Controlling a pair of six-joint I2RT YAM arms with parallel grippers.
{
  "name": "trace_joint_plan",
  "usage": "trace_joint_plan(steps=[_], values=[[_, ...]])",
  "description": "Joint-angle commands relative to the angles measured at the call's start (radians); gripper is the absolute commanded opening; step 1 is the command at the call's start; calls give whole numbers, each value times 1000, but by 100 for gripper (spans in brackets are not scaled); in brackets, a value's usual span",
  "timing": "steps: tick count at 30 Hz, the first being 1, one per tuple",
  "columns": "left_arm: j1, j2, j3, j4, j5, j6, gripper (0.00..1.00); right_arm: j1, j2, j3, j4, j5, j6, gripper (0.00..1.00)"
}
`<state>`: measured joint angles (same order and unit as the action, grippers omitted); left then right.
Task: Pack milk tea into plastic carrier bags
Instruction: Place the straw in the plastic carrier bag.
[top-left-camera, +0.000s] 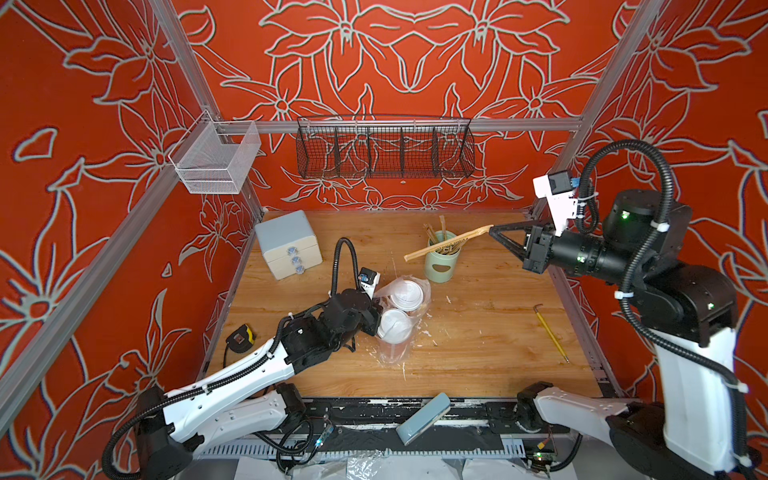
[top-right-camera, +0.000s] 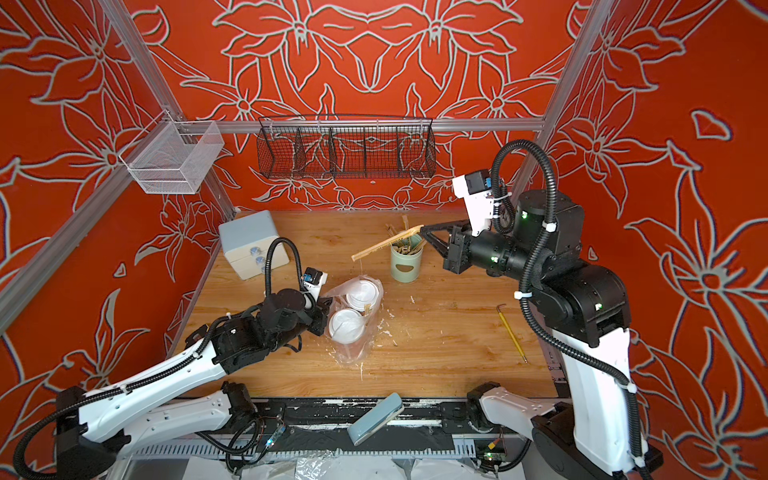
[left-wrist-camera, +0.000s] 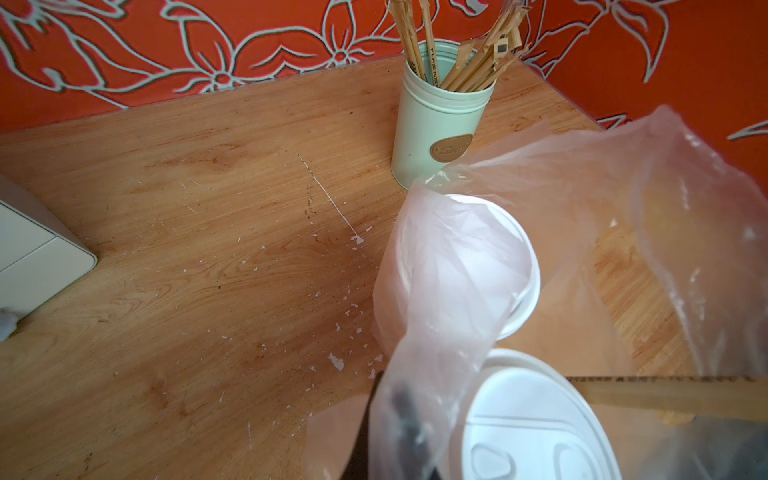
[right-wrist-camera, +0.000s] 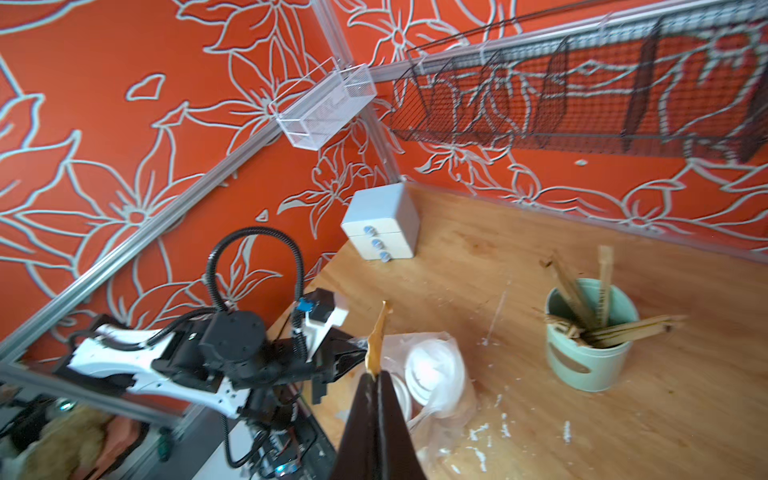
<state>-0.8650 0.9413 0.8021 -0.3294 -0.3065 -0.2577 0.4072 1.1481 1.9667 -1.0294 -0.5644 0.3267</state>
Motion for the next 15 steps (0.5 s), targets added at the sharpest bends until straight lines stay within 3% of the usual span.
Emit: trace_joint_plan(steps=[1, 7, 15], values=[[1, -15, 22, -20, -21, 5, 0, 24, -20, -33, -23, -95, 53, 0], [1, -14, 29, -28, -36, 9, 0, 99, -42, -111, -27, -127, 106, 0], [1, -28, 26, -34, -55, 12, 0, 204, -24, -182, -83, -72, 115, 0]])
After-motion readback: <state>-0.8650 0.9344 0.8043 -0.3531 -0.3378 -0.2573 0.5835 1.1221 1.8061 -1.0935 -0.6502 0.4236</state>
